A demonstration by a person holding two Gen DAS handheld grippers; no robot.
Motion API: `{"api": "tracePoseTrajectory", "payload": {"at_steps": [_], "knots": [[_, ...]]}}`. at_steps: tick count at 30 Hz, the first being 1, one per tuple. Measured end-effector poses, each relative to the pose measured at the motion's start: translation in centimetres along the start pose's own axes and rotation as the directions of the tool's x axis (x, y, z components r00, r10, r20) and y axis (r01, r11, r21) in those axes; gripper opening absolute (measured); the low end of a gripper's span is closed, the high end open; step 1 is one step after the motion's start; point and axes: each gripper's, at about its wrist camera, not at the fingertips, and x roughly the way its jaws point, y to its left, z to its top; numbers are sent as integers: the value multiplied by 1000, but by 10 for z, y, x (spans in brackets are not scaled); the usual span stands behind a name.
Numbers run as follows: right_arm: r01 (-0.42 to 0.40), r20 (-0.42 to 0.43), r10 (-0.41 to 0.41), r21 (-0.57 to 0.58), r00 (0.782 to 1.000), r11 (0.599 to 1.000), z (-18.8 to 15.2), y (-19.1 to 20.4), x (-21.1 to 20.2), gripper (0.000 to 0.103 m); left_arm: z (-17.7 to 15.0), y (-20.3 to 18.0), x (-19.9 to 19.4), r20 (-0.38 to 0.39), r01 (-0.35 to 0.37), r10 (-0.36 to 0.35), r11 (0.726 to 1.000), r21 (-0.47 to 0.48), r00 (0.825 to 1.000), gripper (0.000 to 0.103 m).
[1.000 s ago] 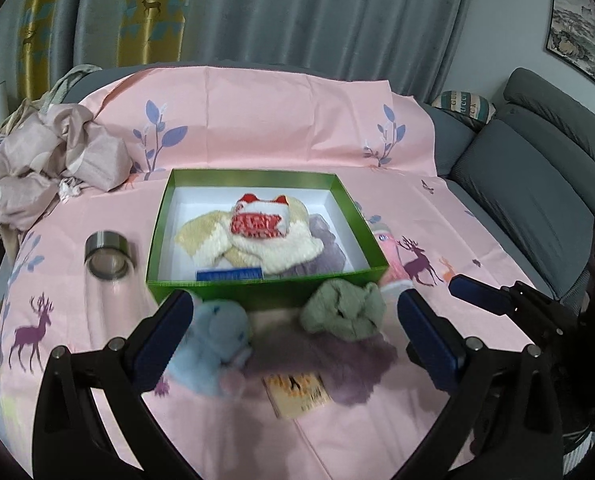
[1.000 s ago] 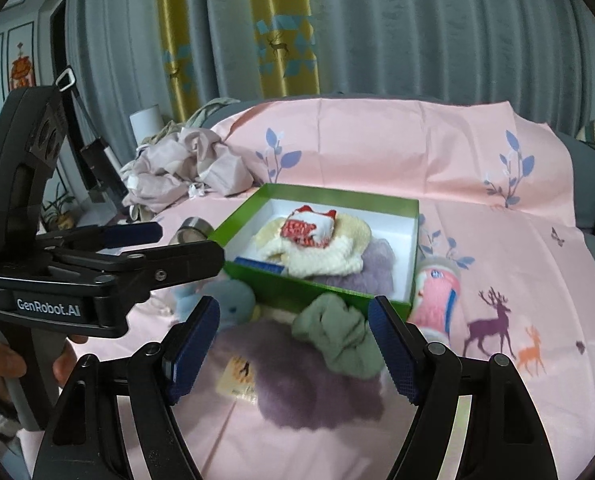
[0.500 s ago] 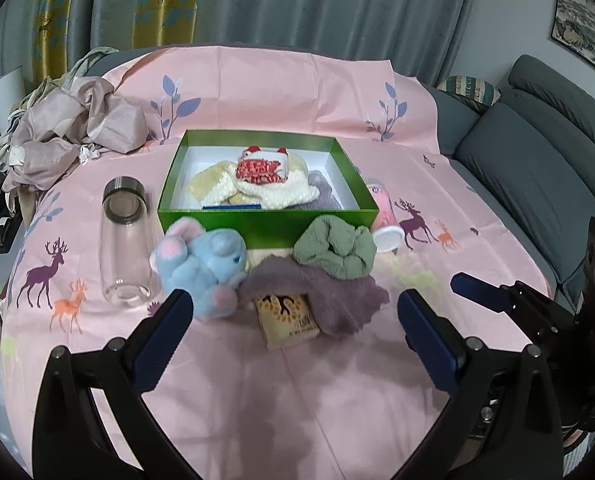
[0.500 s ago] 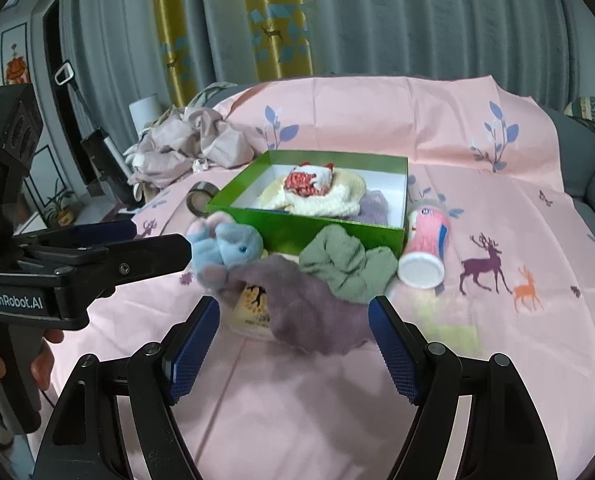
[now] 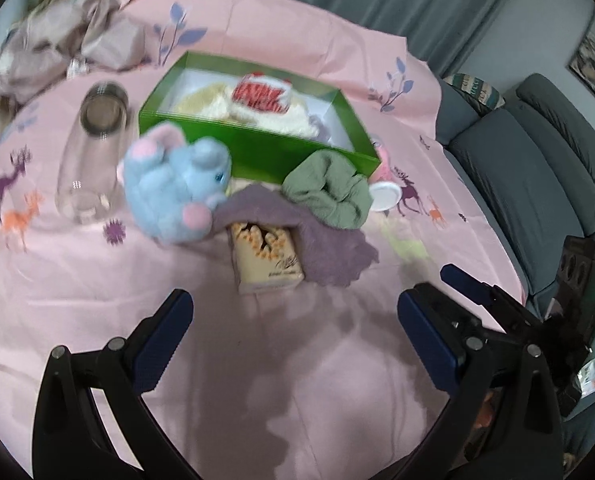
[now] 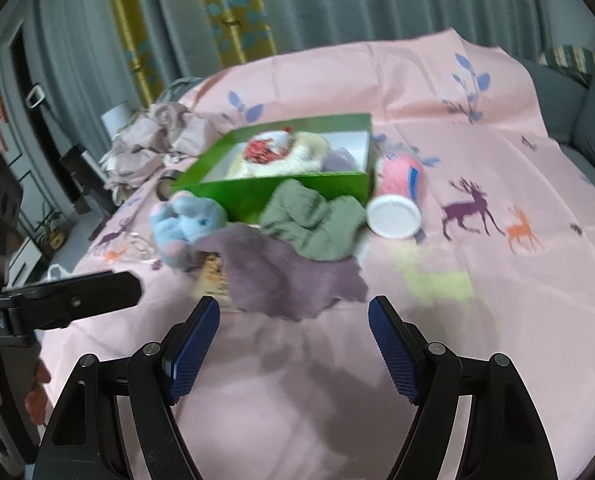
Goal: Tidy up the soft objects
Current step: 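Close the right gripper on the green knit cloth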
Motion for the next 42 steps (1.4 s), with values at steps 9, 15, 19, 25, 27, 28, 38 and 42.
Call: {"api": "tracePoseTrajectory", "payload": {"at_steps": [9,15,19,25,27,28,38,42], "knots": [[-11,8,10,49,1000,999,17,-19,32,77,15,5,5,38,68,-68,998,13,997,102],[-23,10,23,68,1000,997,32,-24,58,77,55,-13,28,61,46,-54,990,135,997,102],[-23,-6,23,77,1000,997,36,-29,71,74,72,-19,60,2,43,-44,987,156,999,101],[-20,-29,22,79,999,997,40,-37,87,68,87,-24,99,-49,28,-20,983,183,999,91],[-23,-36,26,84,999,996,41,-39,92,67,89,-25,108,-63,26,-15,982,186,998,86],[-25,-38,29,86,999,996,41,-40,94,66,90,-25,112,-68,23,-10,981,190,998,81],[-51,-70,59,113,996,992,41,-49,113,32,91,-15,138,-143,92,-76,990,107,987,32],[-67,-71,75,109,995,992,43,-47,116,13,90,-13,132,-136,92,-79,991,93,988,20]]}}
